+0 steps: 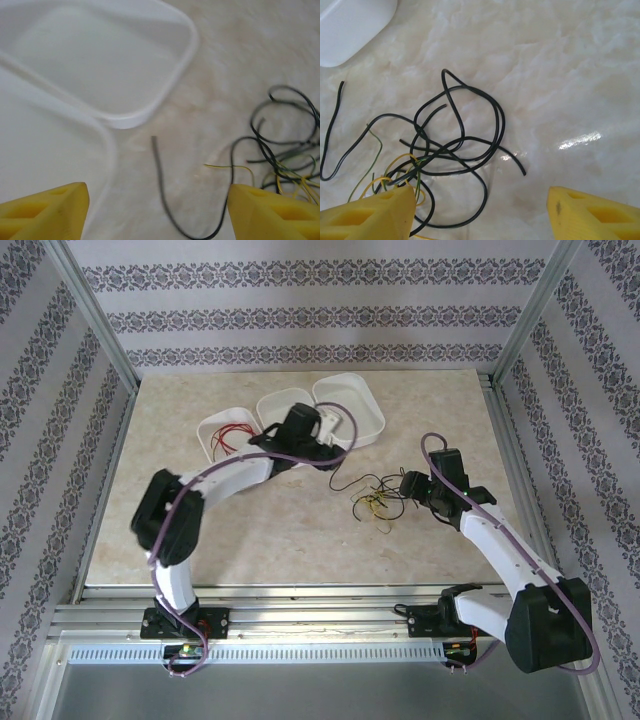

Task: Untangle the cables

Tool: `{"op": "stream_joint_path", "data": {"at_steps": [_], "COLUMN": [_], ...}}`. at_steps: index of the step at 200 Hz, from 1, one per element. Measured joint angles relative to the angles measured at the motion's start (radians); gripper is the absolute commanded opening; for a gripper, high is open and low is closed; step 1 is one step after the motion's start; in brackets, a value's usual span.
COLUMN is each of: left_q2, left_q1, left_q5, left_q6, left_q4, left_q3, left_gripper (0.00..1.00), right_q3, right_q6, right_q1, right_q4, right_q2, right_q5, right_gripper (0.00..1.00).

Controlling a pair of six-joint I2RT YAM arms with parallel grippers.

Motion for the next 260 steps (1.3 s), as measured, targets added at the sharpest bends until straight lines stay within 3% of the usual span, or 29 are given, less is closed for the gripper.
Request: {"op": "stream_joint_path", "data": {"at_steps": [47,81,137,195,214,232,260], "left_q2": [0.204,0.254,0.305,0.358,0.367,0.373,0.375], "left_q1": [-0.034,-0.034,-0.034,-0.035,-0.035,-0.036,-0.037], "left_q5": [0.156,0.202,0.2,0.193,0.193,0.189,0.188], "left_q6": [0.091,0.111,0.126,0.137,0.146,0.154,0.161], "left_q4": [-0.118,-0.188,-0.259,-0.312,-0.327,-0.335,-0.348], "left_q3": [0.168,0.22,0.258,0.306,0.315,0.325,0.325], "left_gripper": [0.71,0.7,0.58,0.56,0.48,0.31,0.21], "right_q3": [-0.005,-0.015,-0.016,-0.016,-0.016,-0.016,-0.016], "right_q6": [0.008,0.02,0.028,0.034,0.036,0.045,0.051], "right_q1": [-0.002,-0.019,-0.026,-0.026,-0.026,-0.026,-0.026], "right_q4": [-0.007,-0.011,-0.011,-0.011,-0.011,-0.011,-0.006], "right_q2": [-0.013,-0.013,-0.007,-0.005,-0.006,-0.007,-0.014], "right_q5": [-0.031,-0.043,-0.05,-0.042,-0.032,-0.027,-0.026], "right_gripper": [0.8,0.98,0.98,0.98,0.98,0.98,0.98]}}
